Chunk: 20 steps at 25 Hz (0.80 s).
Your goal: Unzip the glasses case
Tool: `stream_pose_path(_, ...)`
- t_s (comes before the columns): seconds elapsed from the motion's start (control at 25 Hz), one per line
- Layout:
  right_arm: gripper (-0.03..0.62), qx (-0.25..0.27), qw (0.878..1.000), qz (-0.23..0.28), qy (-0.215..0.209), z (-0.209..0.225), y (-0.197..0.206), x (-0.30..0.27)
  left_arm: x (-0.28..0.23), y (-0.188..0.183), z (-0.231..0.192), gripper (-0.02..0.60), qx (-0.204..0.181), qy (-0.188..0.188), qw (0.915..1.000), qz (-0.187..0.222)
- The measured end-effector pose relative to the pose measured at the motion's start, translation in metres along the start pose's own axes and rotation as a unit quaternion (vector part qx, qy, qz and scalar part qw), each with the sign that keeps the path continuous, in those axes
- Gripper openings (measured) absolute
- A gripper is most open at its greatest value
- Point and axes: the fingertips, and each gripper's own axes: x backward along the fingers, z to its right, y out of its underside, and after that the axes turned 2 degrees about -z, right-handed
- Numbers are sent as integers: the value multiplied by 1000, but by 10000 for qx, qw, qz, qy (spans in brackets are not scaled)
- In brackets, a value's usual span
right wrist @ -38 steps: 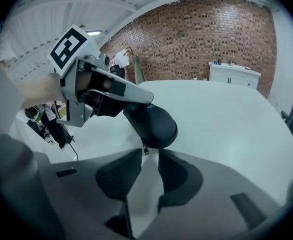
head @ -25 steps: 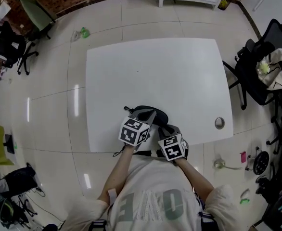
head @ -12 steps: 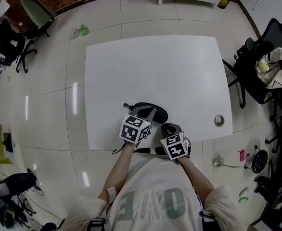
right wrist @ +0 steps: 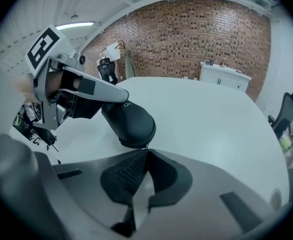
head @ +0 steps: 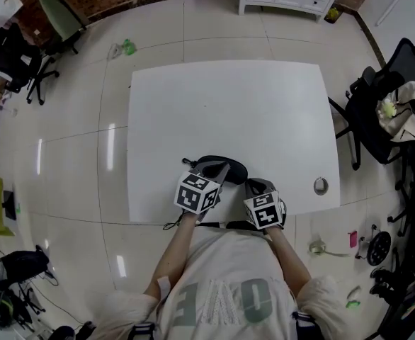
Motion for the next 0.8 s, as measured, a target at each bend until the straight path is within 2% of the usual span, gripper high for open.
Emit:
stream_pose_path(0.12,0,83,10000,43,32,1,-5,2,7,-3,-3,3,121,-42,9998,179)
stream_pose_path(0.2,0,159,9998,70,48,2,-3,4,27,-3,-12,3,564,-233,9966,548)
stream_pose_path(0.28,0,144,9999,71,27,3,1,5,49,5,-25,3,1126,-398,9897,794)
stream_pose_path(0.36,0,172,9998,39,-6,1,6,6,62,24,-36,3,1424,-528,9865,621)
stream_pose_path(0.48,0,262,9996,16,-75,-5,9,8,65,50,-44,3,1631,-688,9837,310)
stream_pose_path(0.6,0,437,9988,-9,-209,-14,12,9,57,46,-48,3,1684,-816,9812,462)
stream_pose_path(0.8,0,1080,9921,-26,-645,-47,18,13,27,16,-58,3,1144,-730,9901,363)
